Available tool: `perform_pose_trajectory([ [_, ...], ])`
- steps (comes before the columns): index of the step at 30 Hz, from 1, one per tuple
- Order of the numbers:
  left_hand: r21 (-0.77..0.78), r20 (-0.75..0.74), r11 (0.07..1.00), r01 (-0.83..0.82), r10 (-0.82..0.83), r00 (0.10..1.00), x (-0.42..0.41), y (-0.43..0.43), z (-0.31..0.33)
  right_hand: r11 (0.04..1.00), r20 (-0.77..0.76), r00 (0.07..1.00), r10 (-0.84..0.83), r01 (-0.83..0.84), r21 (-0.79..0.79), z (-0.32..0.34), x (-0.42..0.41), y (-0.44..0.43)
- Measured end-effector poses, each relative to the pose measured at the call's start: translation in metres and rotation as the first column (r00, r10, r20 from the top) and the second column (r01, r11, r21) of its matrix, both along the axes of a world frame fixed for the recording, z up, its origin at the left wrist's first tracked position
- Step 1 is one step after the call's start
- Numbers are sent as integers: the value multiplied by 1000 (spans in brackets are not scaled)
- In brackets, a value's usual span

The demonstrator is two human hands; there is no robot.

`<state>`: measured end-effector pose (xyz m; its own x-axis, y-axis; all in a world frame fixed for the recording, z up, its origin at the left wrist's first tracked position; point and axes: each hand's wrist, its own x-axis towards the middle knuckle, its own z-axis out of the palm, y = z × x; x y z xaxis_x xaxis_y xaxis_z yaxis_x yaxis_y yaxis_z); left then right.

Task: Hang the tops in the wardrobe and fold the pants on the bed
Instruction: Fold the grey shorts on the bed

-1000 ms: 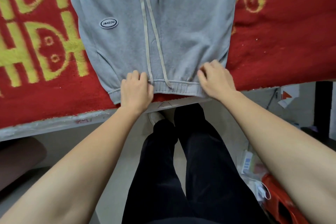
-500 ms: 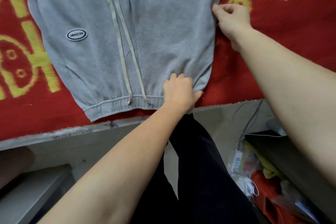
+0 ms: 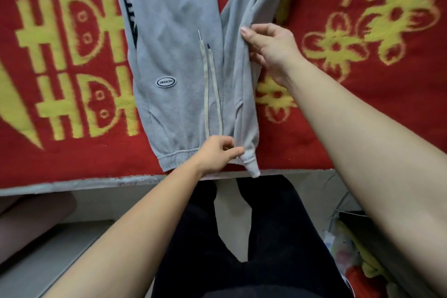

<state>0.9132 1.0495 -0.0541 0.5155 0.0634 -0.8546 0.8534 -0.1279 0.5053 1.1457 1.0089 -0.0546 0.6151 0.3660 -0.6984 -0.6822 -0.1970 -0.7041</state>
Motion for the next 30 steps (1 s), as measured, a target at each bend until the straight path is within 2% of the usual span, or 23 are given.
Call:
perform_pose_trajectory([
  [4, 22, -67, 992, -122, 123, 990, -41, 61, -3, 994, 66, 994, 88, -84, -71, -1, -31, 65],
  [9, 215, -59, 941, -263, 281, 958, -101, 127, -24, 973, 185, 966, 182, -149, -176, -27, -77, 154],
  [14, 267, -74, 918, -293, 323, 943, -141, 165, -57, 890, 324, 853, 409, -294, -348, -57, -124, 233],
  [18, 374, -32, 882, -286, 320, 947, -157, 179, -81, 842, 397, 771, 498, -321, -434, -80, -141, 260],
  [24, 354, -36, 905, -237, 266, 963, -164, 190, -97, 691, 386, 600, 701, -439, -574, -98, -140, 264],
  [27, 239, -60, 909, -341, 365, 929, -163, 187, -93, 611, 388, 478, 788, -535, -583, -83, -137, 252],
  [29, 183, -65, 905, -384, 400, 914, -162, 180, -87, 662, 474, 464, 749, -475, -580, -74, -136, 228],
  [30, 191, -52, 909, -370, 385, 921, -160, 176, -85, 721, 550, 472, 690, -377, -582, -71, -140, 210],
])
